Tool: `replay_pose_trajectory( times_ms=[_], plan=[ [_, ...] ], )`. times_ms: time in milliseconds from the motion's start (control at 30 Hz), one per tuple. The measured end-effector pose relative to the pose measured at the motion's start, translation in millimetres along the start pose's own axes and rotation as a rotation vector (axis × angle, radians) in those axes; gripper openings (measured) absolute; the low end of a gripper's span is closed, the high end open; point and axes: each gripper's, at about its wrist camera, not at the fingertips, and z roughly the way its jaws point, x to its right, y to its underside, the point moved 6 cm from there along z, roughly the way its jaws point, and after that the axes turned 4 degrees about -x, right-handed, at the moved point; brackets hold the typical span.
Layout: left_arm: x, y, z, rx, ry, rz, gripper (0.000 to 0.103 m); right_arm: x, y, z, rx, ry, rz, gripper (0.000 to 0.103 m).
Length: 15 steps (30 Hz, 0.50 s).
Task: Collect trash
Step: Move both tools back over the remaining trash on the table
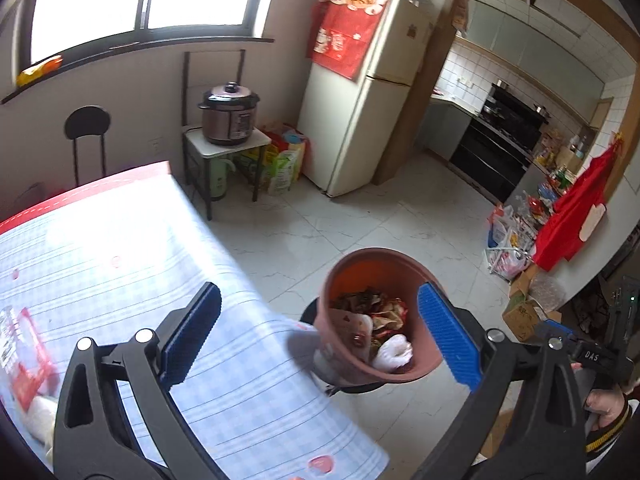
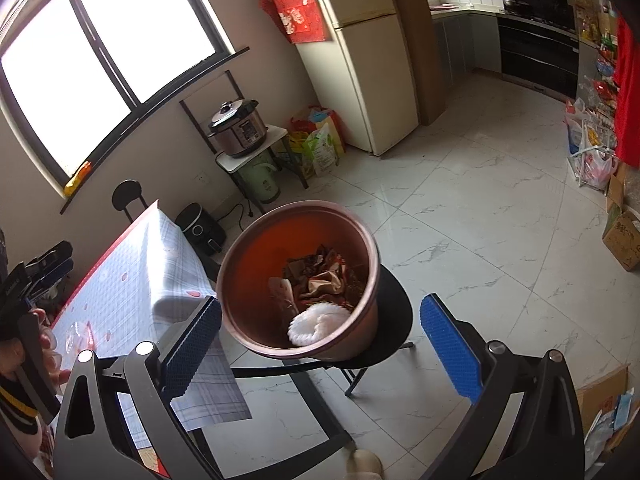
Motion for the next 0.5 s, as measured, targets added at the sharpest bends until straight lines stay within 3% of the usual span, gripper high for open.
replay_pose_trajectory(
  times_ms=[300,500],
  plan=[
    [-169.5,71.8,-144.4,0.098,-0.252,-0.212,0.097,-108.4,12.2,27.3,-0.07,-0.103,-0.137,0.098],
    [-241.4,132.0,-208.4,0.121,-0.331,-0.362,0.097,-195.5,33.5,46.2,-0.137,-0.171,-0.27,0.098]
  ],
)
